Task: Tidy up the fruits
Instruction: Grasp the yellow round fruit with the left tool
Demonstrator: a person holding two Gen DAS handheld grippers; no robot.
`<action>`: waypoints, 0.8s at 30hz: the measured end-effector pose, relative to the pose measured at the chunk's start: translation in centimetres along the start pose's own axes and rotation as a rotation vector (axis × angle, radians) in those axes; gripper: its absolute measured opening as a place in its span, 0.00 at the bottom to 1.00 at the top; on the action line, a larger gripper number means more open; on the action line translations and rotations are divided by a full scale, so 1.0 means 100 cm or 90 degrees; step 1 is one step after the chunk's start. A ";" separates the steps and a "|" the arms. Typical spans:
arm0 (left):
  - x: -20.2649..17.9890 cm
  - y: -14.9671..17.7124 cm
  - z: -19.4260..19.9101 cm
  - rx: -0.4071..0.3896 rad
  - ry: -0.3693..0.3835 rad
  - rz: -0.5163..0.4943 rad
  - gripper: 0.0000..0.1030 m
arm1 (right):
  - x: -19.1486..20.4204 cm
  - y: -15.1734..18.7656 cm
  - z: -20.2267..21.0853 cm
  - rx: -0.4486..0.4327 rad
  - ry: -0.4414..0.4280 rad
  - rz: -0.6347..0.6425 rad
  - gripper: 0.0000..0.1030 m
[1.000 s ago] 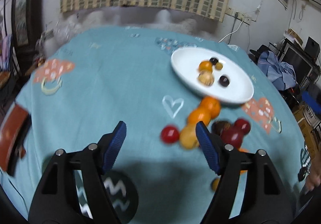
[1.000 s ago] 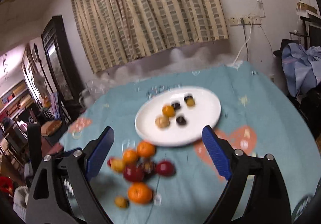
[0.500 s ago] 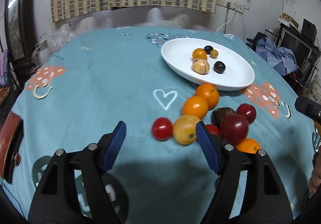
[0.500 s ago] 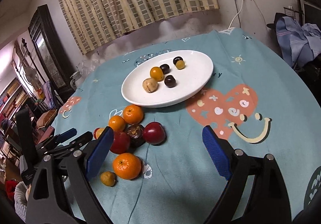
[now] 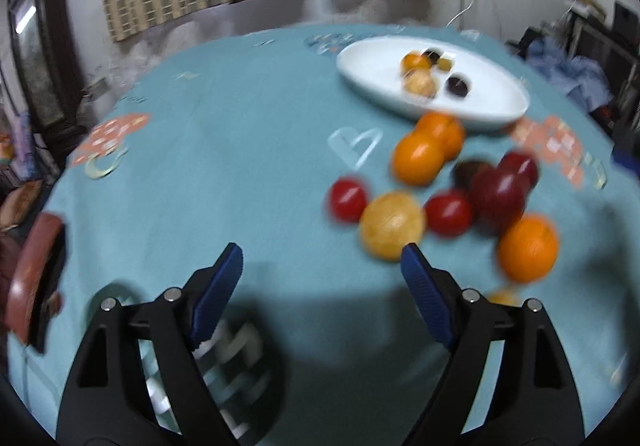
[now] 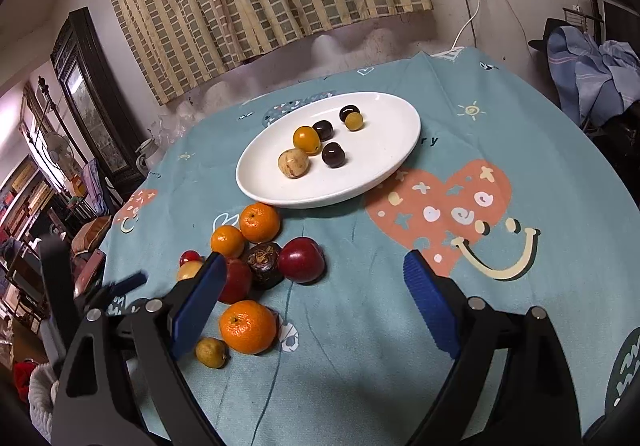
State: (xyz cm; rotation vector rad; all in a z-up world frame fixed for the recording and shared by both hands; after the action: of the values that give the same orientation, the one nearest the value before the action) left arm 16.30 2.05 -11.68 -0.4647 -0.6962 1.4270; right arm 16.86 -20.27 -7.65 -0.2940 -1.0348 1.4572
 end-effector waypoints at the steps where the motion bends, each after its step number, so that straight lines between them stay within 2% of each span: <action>1: 0.005 0.004 0.005 -0.002 0.000 0.010 0.80 | 0.000 0.000 0.000 0.000 -0.002 -0.001 0.87; 3: 0.005 0.003 0.018 -0.019 0.032 0.023 0.80 | 0.002 0.000 0.001 0.000 -0.003 0.003 0.87; 7: -0.008 -0.001 0.028 -0.052 0.040 0.000 0.80 | 0.006 0.000 0.002 -0.007 -0.005 0.017 0.87; 9: -0.015 0.002 0.026 -0.048 0.045 -0.018 0.78 | 0.007 0.000 0.002 -0.008 -0.002 0.020 0.87; 11: -0.017 0.002 0.024 -0.044 0.053 -0.018 0.69 | 0.007 0.001 0.001 -0.006 -0.005 0.019 0.87; 19: -0.023 -0.005 0.006 -0.024 0.077 0.005 0.69 | 0.017 0.013 -0.010 0.021 0.002 0.055 0.87; 24: -0.032 -0.005 0.000 -0.014 0.090 -0.006 0.68 | 0.021 0.020 -0.017 0.036 0.006 0.072 0.87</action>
State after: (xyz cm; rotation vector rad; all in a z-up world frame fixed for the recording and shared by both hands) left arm 16.65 -1.12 -11.91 -0.5731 -0.5995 1.3646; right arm 16.29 -17.40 -9.21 -0.3222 -0.9804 1.5827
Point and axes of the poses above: each gripper's, at about its wrist camera, not at the fingertips, and z roughly against the way its jaws point, x to its left, y to its underside, the point moved 10 cm from there along -z, roughly the way its jaws point, and after that the axes turned 6 degrees about -y, right-handed, at the moved point
